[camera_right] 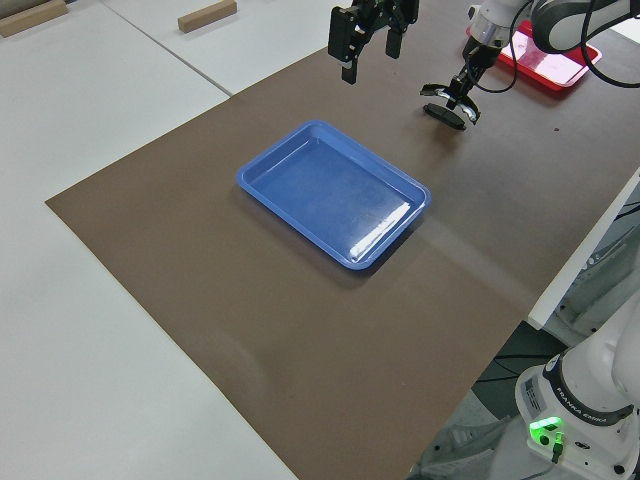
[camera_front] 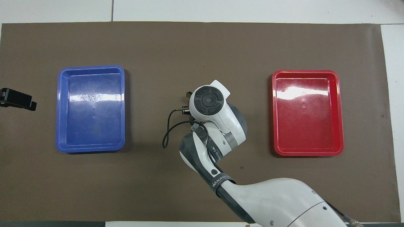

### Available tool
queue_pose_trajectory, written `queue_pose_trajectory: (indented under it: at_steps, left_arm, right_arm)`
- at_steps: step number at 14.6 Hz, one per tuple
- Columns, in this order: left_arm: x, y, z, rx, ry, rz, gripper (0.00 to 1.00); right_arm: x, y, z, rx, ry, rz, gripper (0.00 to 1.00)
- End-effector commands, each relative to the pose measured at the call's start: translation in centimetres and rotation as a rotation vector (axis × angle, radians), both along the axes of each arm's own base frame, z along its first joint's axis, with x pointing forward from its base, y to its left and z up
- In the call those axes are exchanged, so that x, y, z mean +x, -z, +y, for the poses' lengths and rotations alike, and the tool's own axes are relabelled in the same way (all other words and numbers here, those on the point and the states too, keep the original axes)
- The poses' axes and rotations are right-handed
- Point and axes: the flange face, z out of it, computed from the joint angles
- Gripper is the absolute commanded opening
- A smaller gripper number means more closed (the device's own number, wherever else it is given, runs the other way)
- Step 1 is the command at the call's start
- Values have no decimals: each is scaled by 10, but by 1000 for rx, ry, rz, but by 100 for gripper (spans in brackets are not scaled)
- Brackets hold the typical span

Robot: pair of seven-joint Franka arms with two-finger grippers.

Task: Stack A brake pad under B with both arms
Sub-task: 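Lower the curved pad onto the flat pad with the right gripper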

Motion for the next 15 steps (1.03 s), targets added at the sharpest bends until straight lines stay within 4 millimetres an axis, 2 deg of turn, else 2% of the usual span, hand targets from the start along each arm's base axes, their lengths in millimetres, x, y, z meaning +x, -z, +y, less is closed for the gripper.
queue_pose_trajectory:
  at_steps: [1,4,15]
  left_arm:
    - [-8,-2,1,2,5,-13,99]
    - [-8,-2,1,3,5,-13,99]
    - [-8,-2,1,3,5,-11,99]
  right_arm:
    - [-1,4,13,1,-34,-22,0]
    - [-3,5,18,-3,-43,-20,0]
    - [-1,11,10,-17,-39,-13,0]
